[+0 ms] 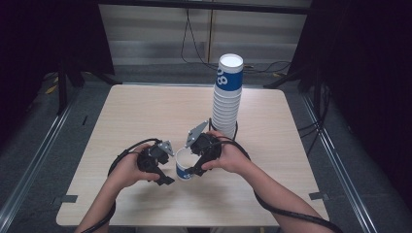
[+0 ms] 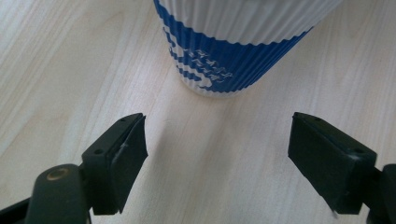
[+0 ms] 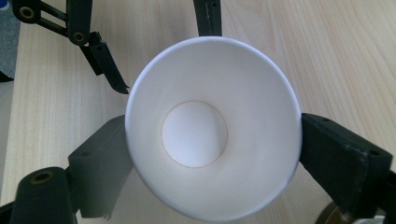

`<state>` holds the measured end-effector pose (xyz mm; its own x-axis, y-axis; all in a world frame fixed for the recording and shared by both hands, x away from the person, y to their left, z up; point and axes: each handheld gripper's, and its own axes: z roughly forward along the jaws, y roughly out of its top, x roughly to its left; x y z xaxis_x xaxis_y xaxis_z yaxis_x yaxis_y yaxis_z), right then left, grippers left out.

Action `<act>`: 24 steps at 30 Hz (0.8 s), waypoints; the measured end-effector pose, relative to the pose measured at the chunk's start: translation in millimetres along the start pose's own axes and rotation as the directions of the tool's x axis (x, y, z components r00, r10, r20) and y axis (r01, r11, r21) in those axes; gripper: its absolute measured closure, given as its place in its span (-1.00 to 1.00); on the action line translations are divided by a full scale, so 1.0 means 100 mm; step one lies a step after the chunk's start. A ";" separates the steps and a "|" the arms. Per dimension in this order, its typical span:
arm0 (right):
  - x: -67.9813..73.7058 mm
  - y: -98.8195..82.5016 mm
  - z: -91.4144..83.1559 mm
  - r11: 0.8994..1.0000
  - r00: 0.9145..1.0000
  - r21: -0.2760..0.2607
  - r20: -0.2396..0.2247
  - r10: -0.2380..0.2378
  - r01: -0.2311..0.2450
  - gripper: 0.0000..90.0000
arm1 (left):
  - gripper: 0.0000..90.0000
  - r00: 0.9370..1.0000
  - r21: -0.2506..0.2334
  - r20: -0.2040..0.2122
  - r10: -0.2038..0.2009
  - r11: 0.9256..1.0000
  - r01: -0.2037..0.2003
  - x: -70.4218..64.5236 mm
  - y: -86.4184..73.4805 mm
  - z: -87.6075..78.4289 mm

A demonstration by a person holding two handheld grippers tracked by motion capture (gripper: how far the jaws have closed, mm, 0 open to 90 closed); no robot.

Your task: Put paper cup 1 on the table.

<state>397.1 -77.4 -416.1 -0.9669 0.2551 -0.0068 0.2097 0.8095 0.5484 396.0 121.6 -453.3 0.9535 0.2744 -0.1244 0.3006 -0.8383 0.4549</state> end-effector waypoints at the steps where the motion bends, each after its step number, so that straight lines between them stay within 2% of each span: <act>1: 0.00 0.00 0.00 1.000 1.000 0.000 0.000 0.000 0.000 -0.71 | -0.57 1.000 0.000 0.000 0.000 1.000 0.000 0.00 0.00 0.00; 3: 0.00 0.00 0.01 1.000 1.000 -0.002 -0.006 0.001 -0.001 -0.72 | -0.57 1.000 -0.004 -0.002 0.005 1.000 -0.005 0.01 0.00 -0.01; 6: 0.00 -0.01 0.04 0.999 1.000 -0.034 -0.019 0.000 -0.001 -0.72 | -0.57 1.000 -0.012 -0.005 0.000 1.000 0.000 0.01 0.00 -0.03; 15: 0.03 -0.05 0.04 0.999 0.999 -0.048 -0.026 0.022 -0.023 -0.72 | -0.57 1.000 -0.004 -0.005 0.001 1.000 -0.001 0.01 -0.01 -0.02; 19: 0.03 -0.12 0.05 0.998 0.998 -0.039 -0.054 0.043 -0.045 -0.73 | -0.57 1.000 -0.005 -0.005 -0.004 1.000 0.004 -0.01 -0.02 -0.01; 24: 0.05 -0.19 0.08 0.997 0.996 -0.059 -0.071 0.050 -0.055 -0.73 | -0.57 1.000 -0.001 -0.008 -0.010 1.000 0.010 -0.01 -0.03 -0.01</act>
<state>389.3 -87.4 -433.8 -0.9630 0.2572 0.0806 0.2533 0.7615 0.5966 394.0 124.2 -453.1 0.9504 0.2860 -0.1219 0.3096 -0.8350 0.4549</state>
